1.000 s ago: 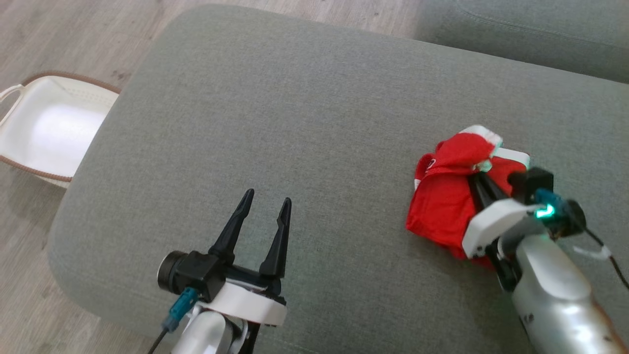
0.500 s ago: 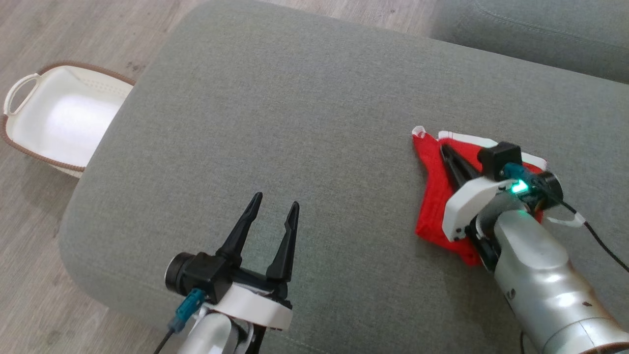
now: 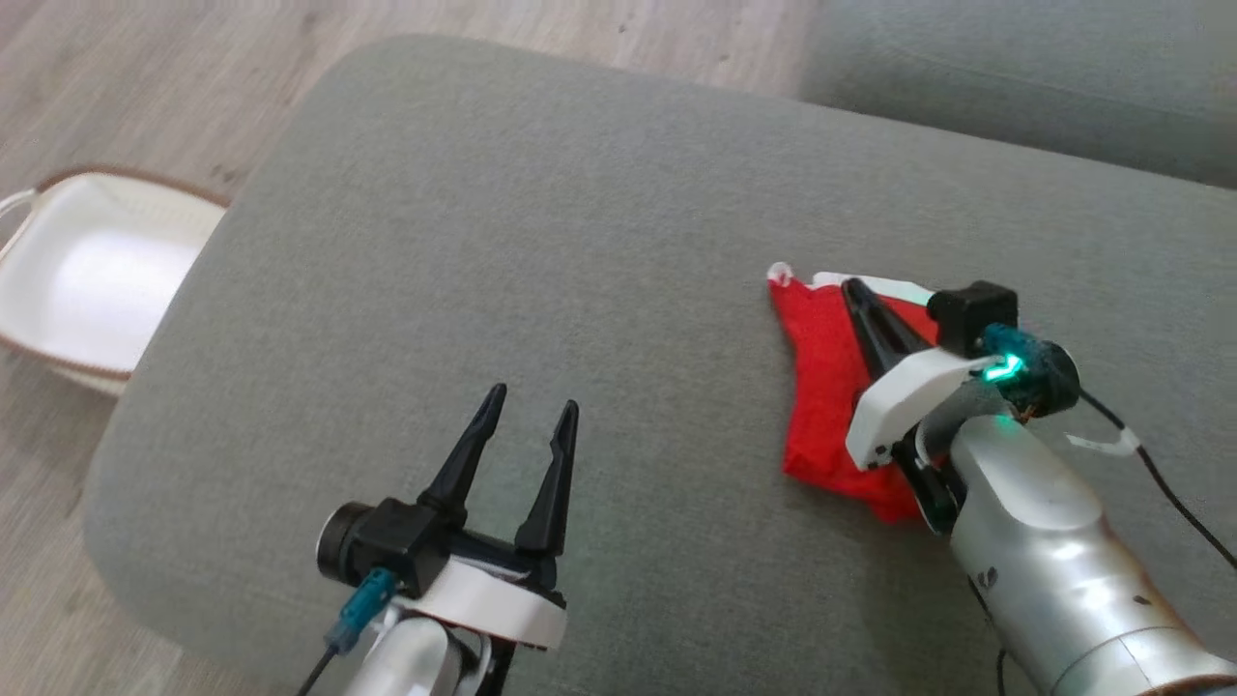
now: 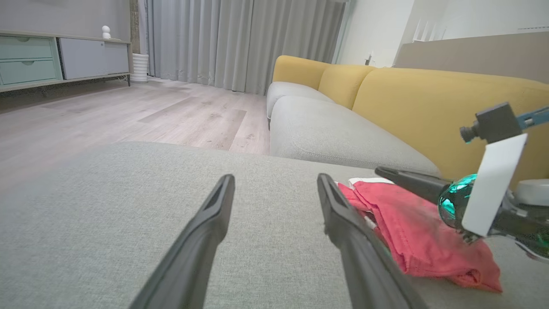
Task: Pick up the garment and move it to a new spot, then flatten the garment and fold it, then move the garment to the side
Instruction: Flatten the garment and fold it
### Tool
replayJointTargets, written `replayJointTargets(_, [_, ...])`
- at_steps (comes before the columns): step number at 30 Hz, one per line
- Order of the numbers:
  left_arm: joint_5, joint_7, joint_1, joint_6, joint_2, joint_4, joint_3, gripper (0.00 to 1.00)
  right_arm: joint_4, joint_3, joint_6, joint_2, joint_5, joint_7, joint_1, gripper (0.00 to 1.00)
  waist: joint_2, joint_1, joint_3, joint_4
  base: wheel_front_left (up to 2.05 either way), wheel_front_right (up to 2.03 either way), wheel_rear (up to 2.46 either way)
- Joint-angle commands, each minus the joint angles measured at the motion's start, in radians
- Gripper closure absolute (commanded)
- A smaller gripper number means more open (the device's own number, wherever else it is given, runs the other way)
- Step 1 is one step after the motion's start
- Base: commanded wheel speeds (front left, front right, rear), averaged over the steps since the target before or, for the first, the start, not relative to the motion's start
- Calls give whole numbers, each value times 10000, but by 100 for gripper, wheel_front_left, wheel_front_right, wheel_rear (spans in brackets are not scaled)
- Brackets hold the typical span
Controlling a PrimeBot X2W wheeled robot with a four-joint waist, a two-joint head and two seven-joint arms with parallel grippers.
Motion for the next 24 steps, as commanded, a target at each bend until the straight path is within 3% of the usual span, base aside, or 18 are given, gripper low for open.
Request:
replayJointTargets(1, [124, -95, -231, -1, 14, -352, 456, 0, -501, 112, -7, 24, 144, -173, -38, 100, 0, 0, -286, -351, 0, 0, 0])
replayJointTargets(7, [127, -95, -4, -5, 14, -558, 913, 0, -2437, -867, -7, -601, 305, -191, 1009, 100, 0, 0, -723, -1209, 0, 0, 0])
replayJointTargets(9, [69, -95, 44, 31, 14, -691, 1120, 0, -3140, -1309, -7, -670, 42, -192, 1492, 0, 0, 0, -764, -1495, 0, 0, 0])
replayJointTargets(16, [210, -95, 128, 41, 14, -933, 1542, 0, -5271, -2646, -7, -411, -1029, -193, 3186, 0, 0, 0, -784, -2308, 0, 0, 0])
replayJointTargets(24, [773, -95, 211, -55, 14, -982, 1704, 0, -6292, -3452, -7, 121, -1674, -194, 4503, 0, 0, 0, -821, -2718, 0, 0, 0])
